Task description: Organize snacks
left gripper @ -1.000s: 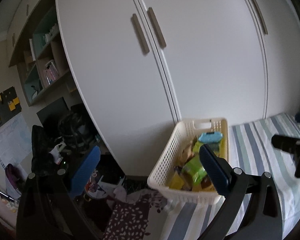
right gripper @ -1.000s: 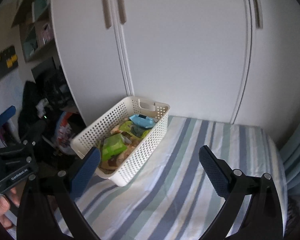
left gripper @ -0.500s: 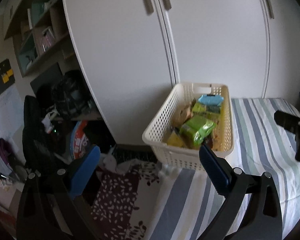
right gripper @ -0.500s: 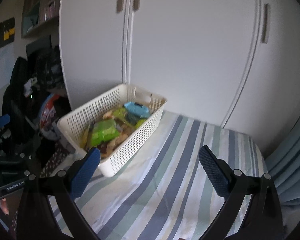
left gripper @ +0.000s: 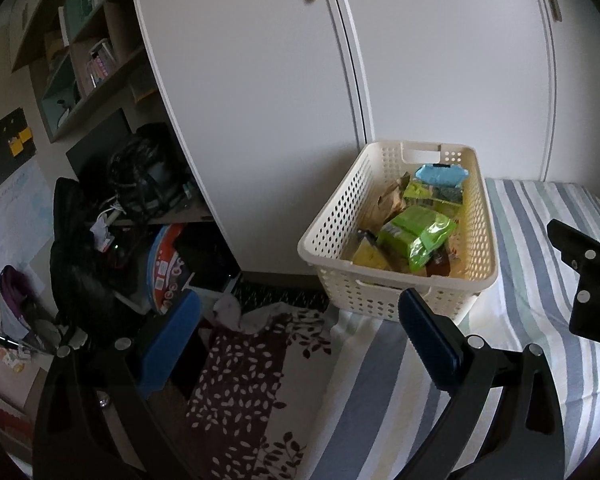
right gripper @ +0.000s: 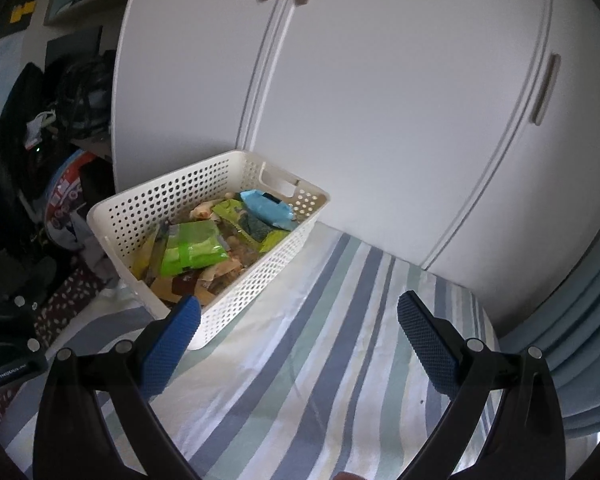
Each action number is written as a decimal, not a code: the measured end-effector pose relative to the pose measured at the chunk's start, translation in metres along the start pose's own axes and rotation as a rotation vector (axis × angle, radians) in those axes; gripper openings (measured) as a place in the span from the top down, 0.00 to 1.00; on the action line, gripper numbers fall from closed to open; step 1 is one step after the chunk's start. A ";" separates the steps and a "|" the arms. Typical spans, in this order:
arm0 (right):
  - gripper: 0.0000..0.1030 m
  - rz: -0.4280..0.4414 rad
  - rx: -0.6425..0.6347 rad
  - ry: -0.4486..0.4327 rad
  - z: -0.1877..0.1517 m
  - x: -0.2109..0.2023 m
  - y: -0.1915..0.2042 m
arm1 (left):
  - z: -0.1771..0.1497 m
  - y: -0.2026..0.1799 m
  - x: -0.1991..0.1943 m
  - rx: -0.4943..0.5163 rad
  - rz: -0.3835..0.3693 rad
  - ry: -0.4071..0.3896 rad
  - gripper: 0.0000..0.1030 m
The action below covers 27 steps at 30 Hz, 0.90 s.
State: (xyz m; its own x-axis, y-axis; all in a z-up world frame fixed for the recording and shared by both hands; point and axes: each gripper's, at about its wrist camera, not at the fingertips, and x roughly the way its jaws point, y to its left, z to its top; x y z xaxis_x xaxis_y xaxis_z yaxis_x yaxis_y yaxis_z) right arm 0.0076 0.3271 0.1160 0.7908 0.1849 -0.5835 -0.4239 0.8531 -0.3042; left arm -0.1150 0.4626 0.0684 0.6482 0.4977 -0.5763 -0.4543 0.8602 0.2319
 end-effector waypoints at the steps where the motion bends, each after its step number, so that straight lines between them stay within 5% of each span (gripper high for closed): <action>1: 0.05 0.007 -0.004 0.001 0.001 0.001 0.002 | -0.001 0.001 0.001 0.000 0.002 0.004 0.02; 27: 0.05 0.033 -0.038 0.028 0.007 0.031 0.024 | -0.009 0.001 0.027 -0.002 -0.005 0.049 0.02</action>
State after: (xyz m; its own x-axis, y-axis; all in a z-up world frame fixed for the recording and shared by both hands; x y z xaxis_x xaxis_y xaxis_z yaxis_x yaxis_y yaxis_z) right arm 0.0249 0.3570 0.0953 0.7637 0.1979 -0.6145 -0.4661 0.8277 -0.3127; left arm -0.1032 0.4763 0.0459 0.6202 0.4870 -0.6150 -0.4521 0.8626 0.2271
